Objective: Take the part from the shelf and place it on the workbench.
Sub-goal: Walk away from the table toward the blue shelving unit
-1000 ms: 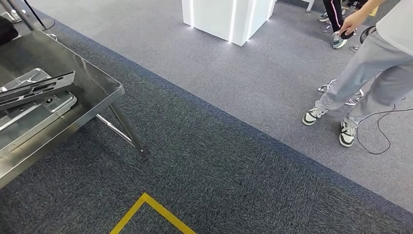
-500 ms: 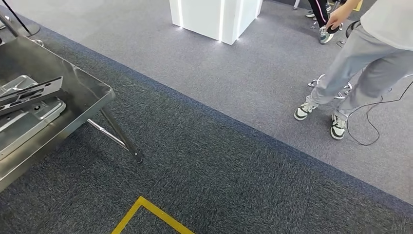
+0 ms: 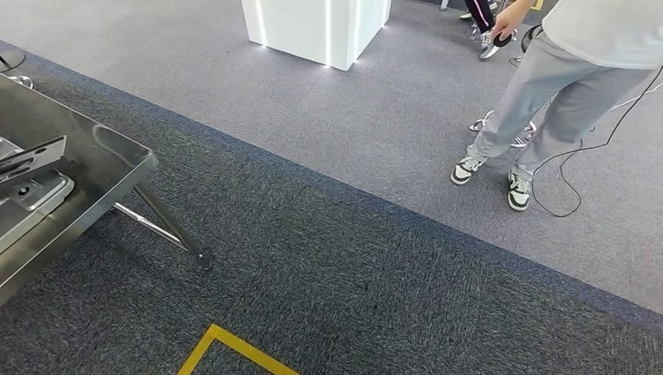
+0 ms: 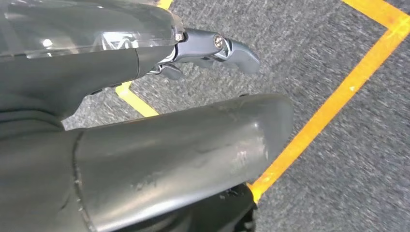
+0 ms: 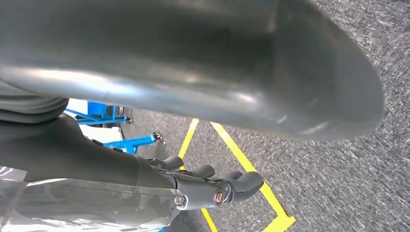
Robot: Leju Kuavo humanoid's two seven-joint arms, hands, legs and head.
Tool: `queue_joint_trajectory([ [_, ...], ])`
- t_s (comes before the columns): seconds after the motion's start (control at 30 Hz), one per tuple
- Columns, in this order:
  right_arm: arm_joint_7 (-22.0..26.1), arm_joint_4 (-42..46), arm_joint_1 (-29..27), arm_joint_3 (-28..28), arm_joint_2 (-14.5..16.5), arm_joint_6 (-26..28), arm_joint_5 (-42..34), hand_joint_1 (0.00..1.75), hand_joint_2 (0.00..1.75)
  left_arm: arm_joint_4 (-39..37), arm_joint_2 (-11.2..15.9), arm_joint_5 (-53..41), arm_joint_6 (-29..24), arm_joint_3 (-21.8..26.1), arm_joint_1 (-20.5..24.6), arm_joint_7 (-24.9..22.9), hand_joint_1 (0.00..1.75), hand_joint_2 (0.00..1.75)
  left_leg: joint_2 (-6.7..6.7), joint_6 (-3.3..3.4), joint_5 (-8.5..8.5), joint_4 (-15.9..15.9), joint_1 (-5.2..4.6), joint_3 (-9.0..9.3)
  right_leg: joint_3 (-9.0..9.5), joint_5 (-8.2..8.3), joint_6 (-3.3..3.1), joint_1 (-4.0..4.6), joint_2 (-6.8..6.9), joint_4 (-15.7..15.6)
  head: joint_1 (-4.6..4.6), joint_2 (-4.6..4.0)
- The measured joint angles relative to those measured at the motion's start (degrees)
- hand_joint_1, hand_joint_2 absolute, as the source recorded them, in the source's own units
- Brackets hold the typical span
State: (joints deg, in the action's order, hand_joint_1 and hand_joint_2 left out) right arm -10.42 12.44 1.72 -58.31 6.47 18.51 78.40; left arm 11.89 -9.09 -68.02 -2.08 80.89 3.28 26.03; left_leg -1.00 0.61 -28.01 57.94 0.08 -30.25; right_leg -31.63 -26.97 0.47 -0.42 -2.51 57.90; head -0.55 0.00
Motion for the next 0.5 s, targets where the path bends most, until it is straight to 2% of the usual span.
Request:
queue_joint_trajectory([
  [0.07, 0.0, 0.0, 0.0, 0.0, 0.0, 0.0, 0.0, 0.00, 0.00, 0.0, 0.0, 0.0, 0.0, 0.0, 0.1, -0.1, 0.00, 0.00, 0.37, 0.79, 0.41, -0.4, 0.13, 0.11, -0.18, -0.20, 0.63, -0.11, 0.09, 0.2, 0.01, 0.00],
  [0.1, 0.0, 0.0, 0.0, 0.0, 0.0, 0.0, 0.1, 0.00, 0.00, 0.0, 0.0, 0.0, -0.1, 0.1, 0.1, -0.1, 0.00, 0.00, 0.62, 1.21, 0.68, -0.7, 0.24, 0.19, -0.66, -1.01, 0.85, -0.11, 0.48, 1.3, -0.06, 0.00],
  [0.17, 0.0, 0.0, 0.0, 0.0, -0.1, 0.0, 0.1, 0.00, 0.00, 0.0, 0.0, 0.0, -0.1, 0.1, 0.1, -0.1, 0.00, 0.00, 1.16, 1.75, 1.02, -1.1, 0.33, 0.18, -3.01, -4.19, 1.11, -0.15, 1.45, 6.3, -0.29, 0.00],
  [0.23, 0.0, 0.0, 0.1, 0.0, 0.0, 0.0, 0.2, 0.00, 0.00, 0.0, 0.1, -0.3, -0.2, 0.1, 0.0, -0.1, 0.00, 0.00, 1.70, 1.87, 1.05, -1.0, 0.20, 0.02, -6.56, -7.44, 1.38, -0.30, 1.85, 13.7, -0.46, 0.00],
  [0.27, -0.1, 0.0, 0.0, 0.0, 0.0, 0.0, 0.3, 0.00, 0.00, 0.0, 0.1, -0.4, -0.3, 0.1, 0.0, -0.1, 0.00, 0.00, 1.97, 1.88, 1.04, -1.0, 0.15, -0.01, -7.60, -7.91, 1.47, -0.37, 1.95, 15.9, -0.46, 0.00],
  [0.3, -0.2, 0.0, 0.0, 0.0, 0.0, -0.1, 0.3, 0.00, 0.00, 0.0, 0.1, -0.5, -0.3, 0.1, 0.0, -0.1, 0.00, 0.00, 2.22, 1.86, 1.02, -1.0, 0.11, 0.00, -7.70, -7.29, 1.52, -0.43, 2.07, 16.1, -0.47, 0.00],
  [0.33, -0.2, 0.0, 0.0, 0.0, 0.0, -0.1, 0.3, 0.00, 0.00, 0.0, 0.1, -0.6, -0.3, 0.1, 0.0, -0.2, 0.00, 0.00, 2.42, 1.80, 0.97, -0.9, 0.11, 0.09, -6.49, -5.62, 1.48, -0.45, 2.27, 13.8, -0.48, 0.00],
  [0.4, -0.3, 0.0, 0.0, 0.0, -0.1, -0.1, 0.4, 0.00, 0.00, 0.0, 0.1, -0.7, -0.3, 0.1, 0.0, -0.2, 0.00, 0.00, 2.80, 1.45, 0.73, -0.8, -0.02, 0.31, -2.36, -1.85, 1.21, -0.32, 3.36, 5.6, -0.55, 0.00],
  [0.43, -0.3, 0.0, 0.1, 0.0, -0.1, -0.1, 0.4, 0.00, 0.00, 0.0, 0.1, -0.7, -0.3, 0.1, 0.0, -0.3, 0.00, 0.00, 2.97, 1.16, 0.59, -0.7, -0.15, 0.36, -0.80, -0.74, 0.95, -0.20, 3.80, 2.4, -0.55, 0.00],
  [0.47, -0.3, 0.0, 0.2, 0.0, -0.1, -0.1, 0.5, 0.00, 0.00, 0.0, 0.1, -0.8, -0.3, 0.1, 0.0, -0.2, 0.00, 0.00, 3.18, 0.87, 0.49, -0.6, -0.28, 0.38, 0.03, -0.26, 0.70, -0.06, 4.08, 0.6, -0.50, 0.00],
  [0.5, -0.2, 0.0, 0.2, 0.0, -0.1, -0.1, 0.5, 0.00, 0.00, 0.0, 0.1, -0.8, -0.3, 0.1, 0.1, -0.2, 0.00, 0.00, 3.40, 0.58, 0.45, -0.5, -0.38, 0.36, 0.12, -0.27, 0.48, 0.10, 4.01, 0.0, -0.45, 0.00],
])
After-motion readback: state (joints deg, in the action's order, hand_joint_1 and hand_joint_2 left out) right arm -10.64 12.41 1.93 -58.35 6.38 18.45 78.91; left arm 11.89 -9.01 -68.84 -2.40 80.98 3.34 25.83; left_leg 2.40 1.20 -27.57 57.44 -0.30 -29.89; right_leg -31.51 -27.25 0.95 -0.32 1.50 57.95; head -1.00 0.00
